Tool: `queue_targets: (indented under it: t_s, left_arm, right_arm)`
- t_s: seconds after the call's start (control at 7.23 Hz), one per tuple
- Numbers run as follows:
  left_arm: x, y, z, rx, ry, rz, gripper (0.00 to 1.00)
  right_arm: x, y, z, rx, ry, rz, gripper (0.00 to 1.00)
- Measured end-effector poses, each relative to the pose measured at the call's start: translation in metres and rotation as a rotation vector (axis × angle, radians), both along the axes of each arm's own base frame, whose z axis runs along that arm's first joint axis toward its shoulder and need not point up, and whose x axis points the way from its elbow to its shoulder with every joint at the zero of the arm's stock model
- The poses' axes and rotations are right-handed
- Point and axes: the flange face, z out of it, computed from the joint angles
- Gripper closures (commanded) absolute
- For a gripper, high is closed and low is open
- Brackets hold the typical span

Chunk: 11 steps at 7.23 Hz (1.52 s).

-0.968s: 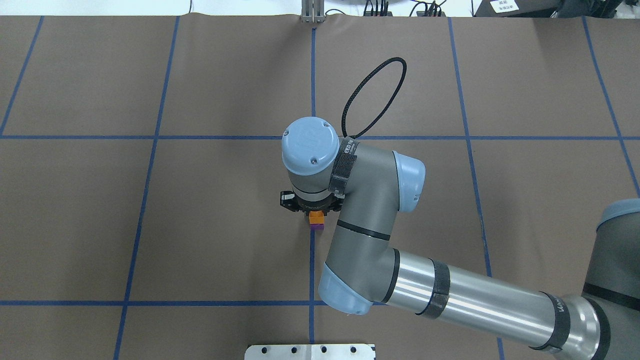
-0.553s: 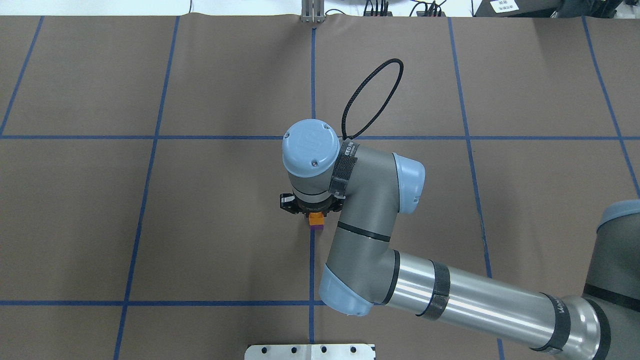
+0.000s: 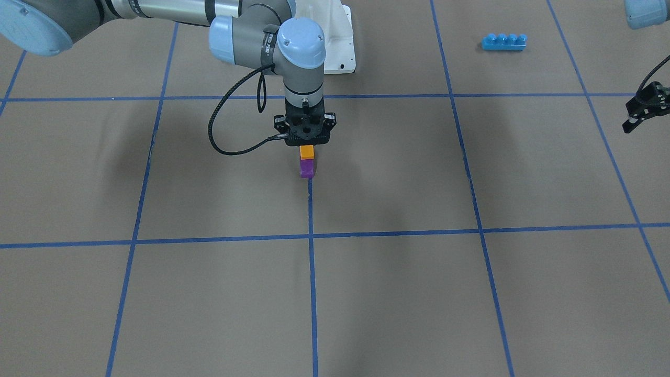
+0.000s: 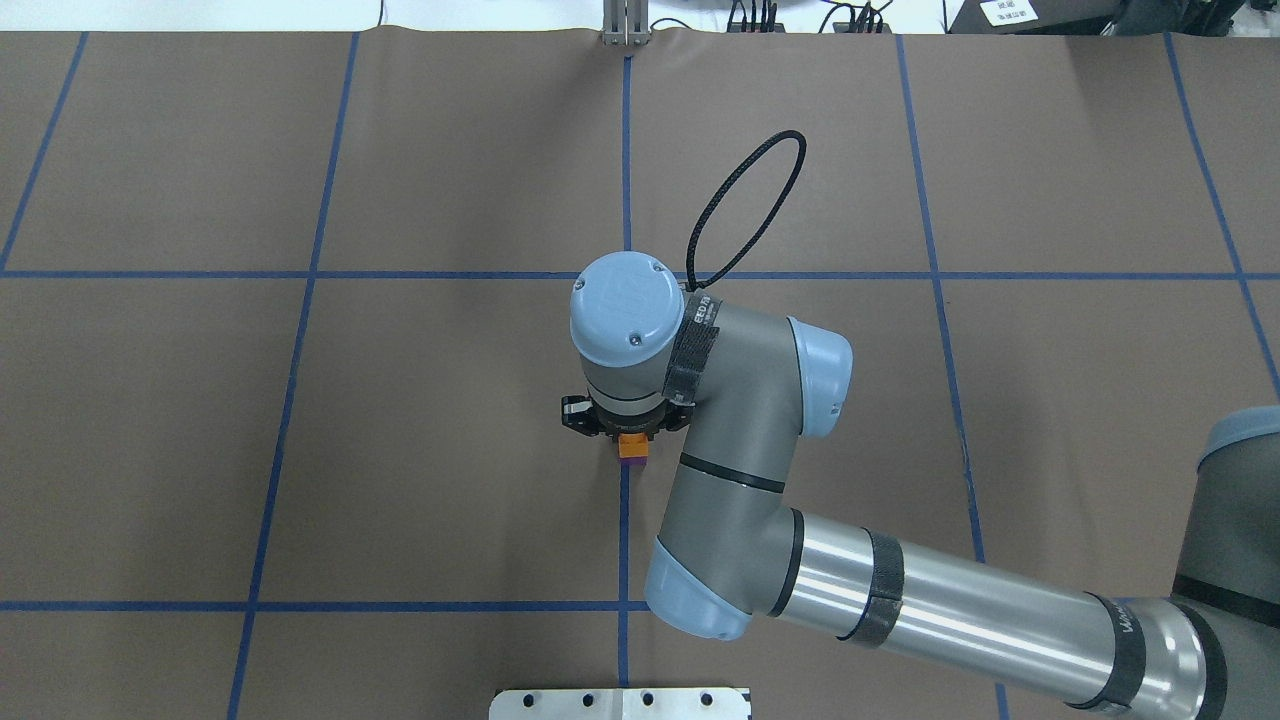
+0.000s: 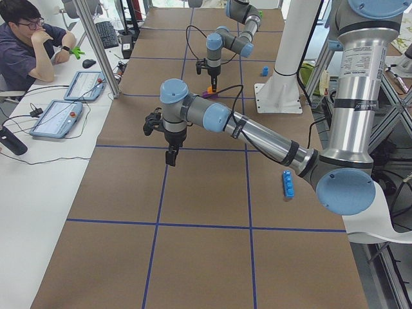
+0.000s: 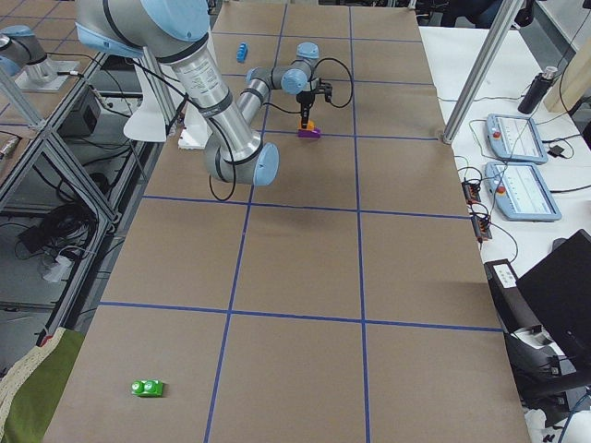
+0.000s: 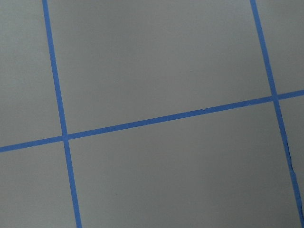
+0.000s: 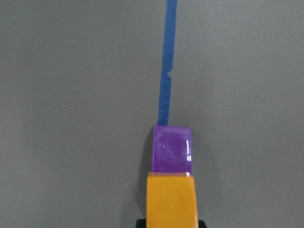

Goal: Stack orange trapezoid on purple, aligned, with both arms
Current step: 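Align and lower the orange block onto the purple block with the right gripper, then open the right gripper and raise it away from the stack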

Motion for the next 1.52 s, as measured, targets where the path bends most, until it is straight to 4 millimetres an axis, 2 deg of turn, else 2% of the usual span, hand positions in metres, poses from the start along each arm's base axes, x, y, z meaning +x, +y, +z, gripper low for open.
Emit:
queue_targets:
  t_s: [0.14, 0.28, 0.55, 1.11, 1.38, 1.52]
  left_arm:
    - [0.0, 0.0, 0.0, 0.0, 0.0, 0.0, 0.0]
    - [0.0, 0.0, 0.0, 0.0, 0.0, 0.0, 0.0]
    - [0.0, 0.0, 0.0, 0.0, 0.0, 0.0, 0.0]
    - [0.0, 0.0, 0.0, -0.001, 0.0, -0.001, 0.0]
    - [0.0, 0.0, 0.0, -0.001, 0.0, -0.001, 0.0]
    - [0.0, 0.0, 0.0, -0.003, 0.0, -0.002, 0.0]
  right_arm:
    - [-0.001, 0.001, 0.001, 0.0, 0.0, -0.002, 0.95]
    - [-0.001, 0.001, 0.002, 0.001, 0.0, -0.004, 0.01]
    - [-0.001, 0.001, 0.006, 0.005, 0.008, 0.0, 0.0]
    - [0.013, -0.002, -0.008, 0.032, -0.019, 0.019, 0.0]
    - [0.041, -0.026, -0.018, 0.047, -0.042, 0.038, 0.0]
    - [0.065, -0.049, -0.016, 0.055, -0.052, 0.038, 0.0]
